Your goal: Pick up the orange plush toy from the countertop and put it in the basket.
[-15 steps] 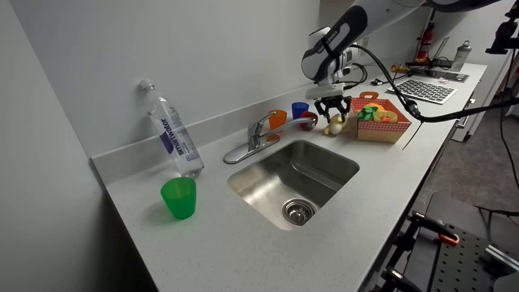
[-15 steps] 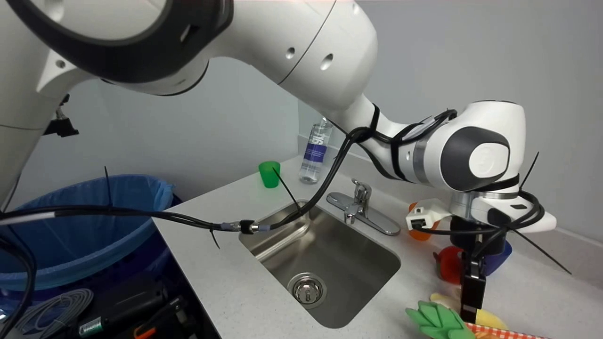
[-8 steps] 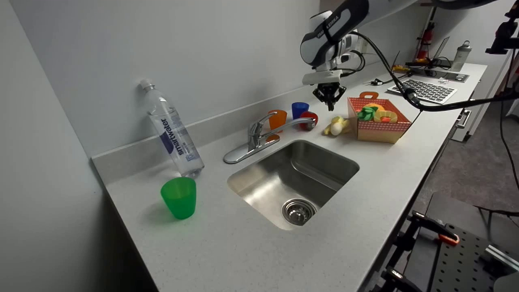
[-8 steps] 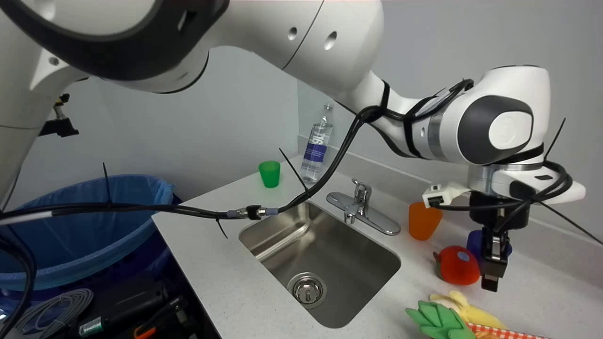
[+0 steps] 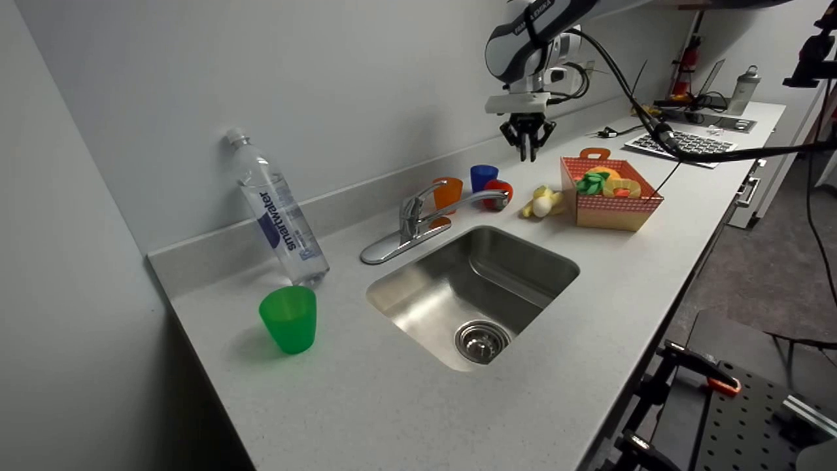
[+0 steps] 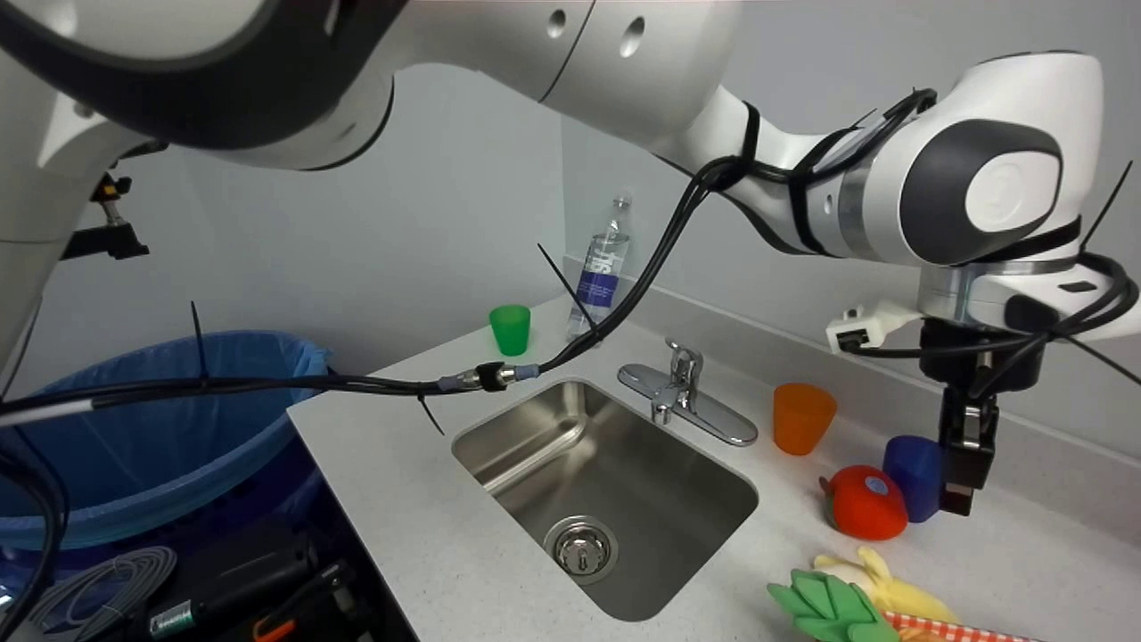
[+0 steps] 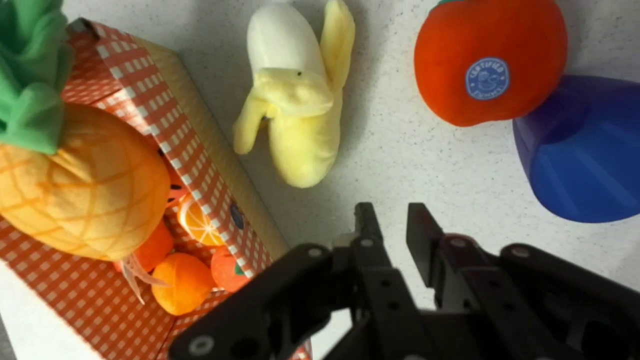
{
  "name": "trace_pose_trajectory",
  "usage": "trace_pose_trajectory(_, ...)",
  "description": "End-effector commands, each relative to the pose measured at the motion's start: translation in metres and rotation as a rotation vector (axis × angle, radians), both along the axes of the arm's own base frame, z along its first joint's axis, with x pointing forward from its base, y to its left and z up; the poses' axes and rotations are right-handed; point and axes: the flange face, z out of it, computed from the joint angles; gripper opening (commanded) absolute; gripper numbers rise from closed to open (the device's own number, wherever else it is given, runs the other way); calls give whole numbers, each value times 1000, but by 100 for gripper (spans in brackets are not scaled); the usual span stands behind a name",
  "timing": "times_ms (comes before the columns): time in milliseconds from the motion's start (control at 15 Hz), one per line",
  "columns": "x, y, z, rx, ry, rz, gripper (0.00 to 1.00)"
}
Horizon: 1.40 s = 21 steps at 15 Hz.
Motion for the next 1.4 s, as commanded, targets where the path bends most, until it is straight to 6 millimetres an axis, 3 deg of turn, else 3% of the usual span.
trace_pose_trajectory(0,4,15,-4,79,0,21,56)
trace_pose_trajectory(400,15,43,-43,137,41,72,99)
trace_pose_trajectory(733,33,55,-71,110,71,144,100)
trace_pose_trajectory(1000,53,66,-76,55,57,205,100)
trace_pose_trajectory(1067,56,69,-80,39,62,214,91)
trace_pose_trajectory(1133,59,71,-83,25,66,224,72)
trace_pose_trajectory(1333,61,74,-96,-6,84,248,49)
